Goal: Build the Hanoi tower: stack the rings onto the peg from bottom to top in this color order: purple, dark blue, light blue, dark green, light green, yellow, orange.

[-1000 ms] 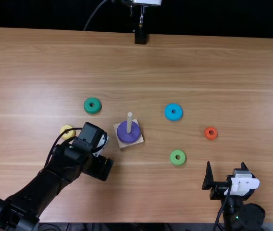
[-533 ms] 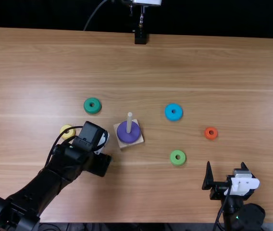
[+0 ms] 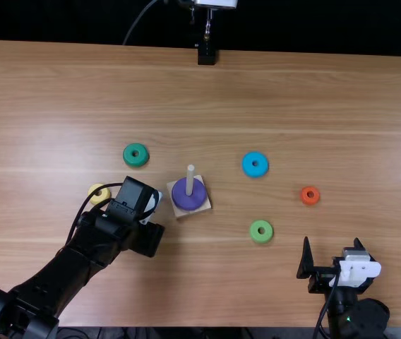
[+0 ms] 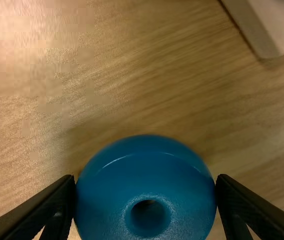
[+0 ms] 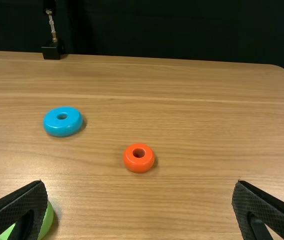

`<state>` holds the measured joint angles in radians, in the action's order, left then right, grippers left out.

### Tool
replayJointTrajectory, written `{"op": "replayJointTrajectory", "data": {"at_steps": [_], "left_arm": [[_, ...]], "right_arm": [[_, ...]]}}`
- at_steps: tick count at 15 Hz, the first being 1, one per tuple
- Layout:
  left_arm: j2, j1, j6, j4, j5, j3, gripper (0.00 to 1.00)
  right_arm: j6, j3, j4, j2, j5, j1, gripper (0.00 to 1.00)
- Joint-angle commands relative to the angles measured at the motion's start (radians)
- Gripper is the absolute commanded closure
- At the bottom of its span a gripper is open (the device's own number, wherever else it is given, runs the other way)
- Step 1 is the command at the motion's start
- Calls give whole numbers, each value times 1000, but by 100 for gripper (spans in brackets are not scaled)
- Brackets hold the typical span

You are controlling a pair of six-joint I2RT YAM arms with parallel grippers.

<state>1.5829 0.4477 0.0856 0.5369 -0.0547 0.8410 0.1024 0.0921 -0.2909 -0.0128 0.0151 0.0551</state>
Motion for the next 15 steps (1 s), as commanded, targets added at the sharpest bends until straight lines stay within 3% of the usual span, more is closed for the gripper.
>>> {"op": "replayJointTrajectory", "data": {"at_steps": [1, 5, 11, 15], "left_arm": [[6, -1, 10, 47, 3, 81, 100], [6, -3, 6, 417, 3, 362, 100], [38, -10, 8, 639, 3, 800, 100], [184, -9, 6, 805, 3, 1081, 100]], "right_arm": [[-1, -80, -38, 13, 7, 8, 0], [-1, -80, -38, 13, 7, 8, 0], [-1, -80, -38, 13, 7, 8, 0], [-1, -80, -38, 13, 7, 8, 0]]}}
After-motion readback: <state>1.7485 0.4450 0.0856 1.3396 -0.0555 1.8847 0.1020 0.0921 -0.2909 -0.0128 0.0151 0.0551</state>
